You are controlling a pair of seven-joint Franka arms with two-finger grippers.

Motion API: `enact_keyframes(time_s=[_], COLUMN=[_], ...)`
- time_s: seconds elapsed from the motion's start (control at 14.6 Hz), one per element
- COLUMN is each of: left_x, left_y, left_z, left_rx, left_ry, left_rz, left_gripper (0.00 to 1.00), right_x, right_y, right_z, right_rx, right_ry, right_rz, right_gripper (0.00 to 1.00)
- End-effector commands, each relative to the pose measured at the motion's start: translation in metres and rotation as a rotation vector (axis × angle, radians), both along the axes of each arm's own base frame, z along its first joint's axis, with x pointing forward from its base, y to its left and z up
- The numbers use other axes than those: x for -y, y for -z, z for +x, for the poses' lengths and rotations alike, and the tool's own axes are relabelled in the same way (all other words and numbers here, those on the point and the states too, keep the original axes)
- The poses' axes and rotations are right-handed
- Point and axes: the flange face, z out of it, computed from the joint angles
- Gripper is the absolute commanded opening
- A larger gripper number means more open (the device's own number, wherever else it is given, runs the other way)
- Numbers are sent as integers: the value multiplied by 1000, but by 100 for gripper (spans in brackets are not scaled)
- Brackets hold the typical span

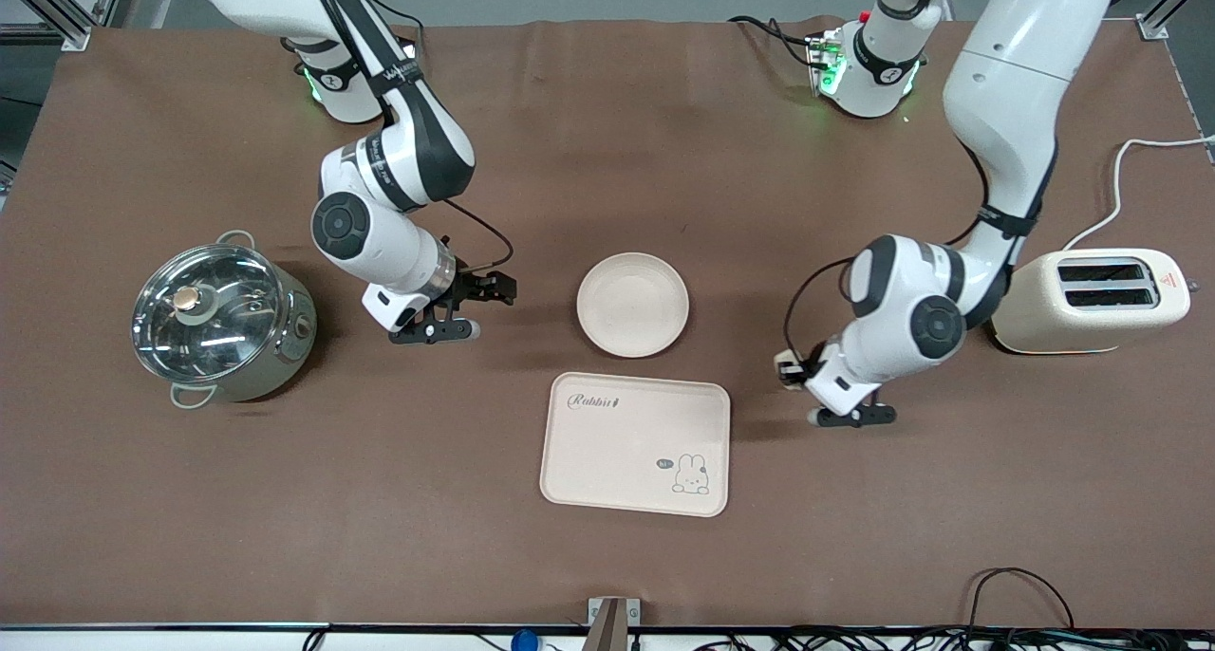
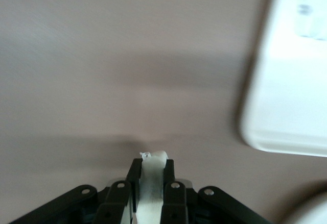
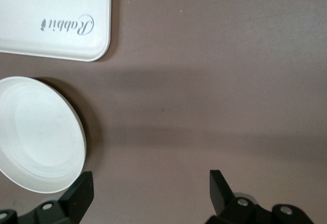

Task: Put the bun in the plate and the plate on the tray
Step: 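Lower the left gripper onto the cream bun and close it, then carry the bun over the plate and release it with the left gripper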

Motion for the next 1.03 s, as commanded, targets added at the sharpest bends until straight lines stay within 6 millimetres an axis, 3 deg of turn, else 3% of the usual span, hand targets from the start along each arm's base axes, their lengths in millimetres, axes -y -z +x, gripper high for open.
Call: enact_keyframes(time_s=[0.0, 0.21, 0.27, 0.34, 0.41, 0.48, 0.62, 0.76, 0.82, 0.89, 0.96], left_x=[91, 139, 157, 176, 185, 186, 184, 172, 164, 152, 133], left_y=[-26, -22, -14, -8, 1, 11, 14, 4, -7, -21, -44], left_z=[-27, -57, -69, -82, -94, -99, -100, -91, -85, -75, -60], left_rx=[-49, -80, -88, -85, -76, -55, -44, -33, -20, -2, 20], left_ry=[-95, -169, -188, -203, -219, -231, -234, -232, -198, -159, -126], left_rz=[24, 39, 44, 44, 42, 28, 21, 32, 61, 96, 123], left_gripper=[21, 23, 28, 44, 80, 100, 100, 100, 100, 100, 100], right_x=[-18, -51, -66, -74, -84, -93, -108, -117, -121, -125, -127], right_y=[-2, 5, 16, 30, 37, 44, 63, 89, 101, 109, 113], right_z=[-21, -38, -47, -49, -54, -57, -61, -65, -66, -65, -59], right_rx=[-5, 57, 74, 86, 102, 112, 125, 143, 153, 157, 160], right_ry=[34, 67, 92, 123, 133, 144, 162, 164, 161, 157, 161], right_rz=[25, 53, 53, 48, 51, 53, 48, 38, 34, 31, 33], right_gripper=[100, 100, 100, 100, 100, 100, 100, 99, 93, 84, 53])
